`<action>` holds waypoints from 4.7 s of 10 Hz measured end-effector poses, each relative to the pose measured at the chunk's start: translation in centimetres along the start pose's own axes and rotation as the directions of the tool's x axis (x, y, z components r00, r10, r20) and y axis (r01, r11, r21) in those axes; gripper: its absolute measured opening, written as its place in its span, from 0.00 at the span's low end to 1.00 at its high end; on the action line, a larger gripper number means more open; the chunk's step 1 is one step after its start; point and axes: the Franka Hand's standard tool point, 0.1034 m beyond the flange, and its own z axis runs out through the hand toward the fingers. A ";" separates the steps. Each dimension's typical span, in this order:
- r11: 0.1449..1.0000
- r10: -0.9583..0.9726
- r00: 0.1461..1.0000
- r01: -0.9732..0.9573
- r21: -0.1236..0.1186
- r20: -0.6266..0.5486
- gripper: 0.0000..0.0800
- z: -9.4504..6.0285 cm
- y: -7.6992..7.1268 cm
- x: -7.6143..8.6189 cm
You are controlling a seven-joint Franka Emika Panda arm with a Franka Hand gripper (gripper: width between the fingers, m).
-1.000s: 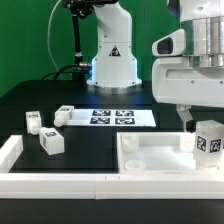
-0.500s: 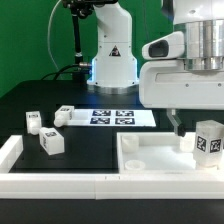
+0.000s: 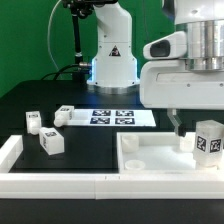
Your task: Assemble one leg
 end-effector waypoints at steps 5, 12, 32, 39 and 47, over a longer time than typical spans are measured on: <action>0.988 -0.152 0.988 0.152 -0.001 0.009 0.81 0.2 0.0 -0.7; 0.944 -0.327 0.945 0.327 -0.037 0.005 0.49 0.4 0.1 -0.2; 0.971 0.238 0.971 -0.238 -0.031 -0.017 0.80 0.5 -0.5 -0.4; 0.904 -0.425 0.905 0.425 -0.044 0.016 0.81 0.6 0.5 0.0; 0.966 0.254 0.967 -0.255 -0.047 -0.023 0.36 0.8 0.4 -0.1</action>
Offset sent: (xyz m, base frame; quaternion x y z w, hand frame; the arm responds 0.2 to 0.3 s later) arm 0.0000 0.0000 0.0000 0.0000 0.0000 0.0000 1.0000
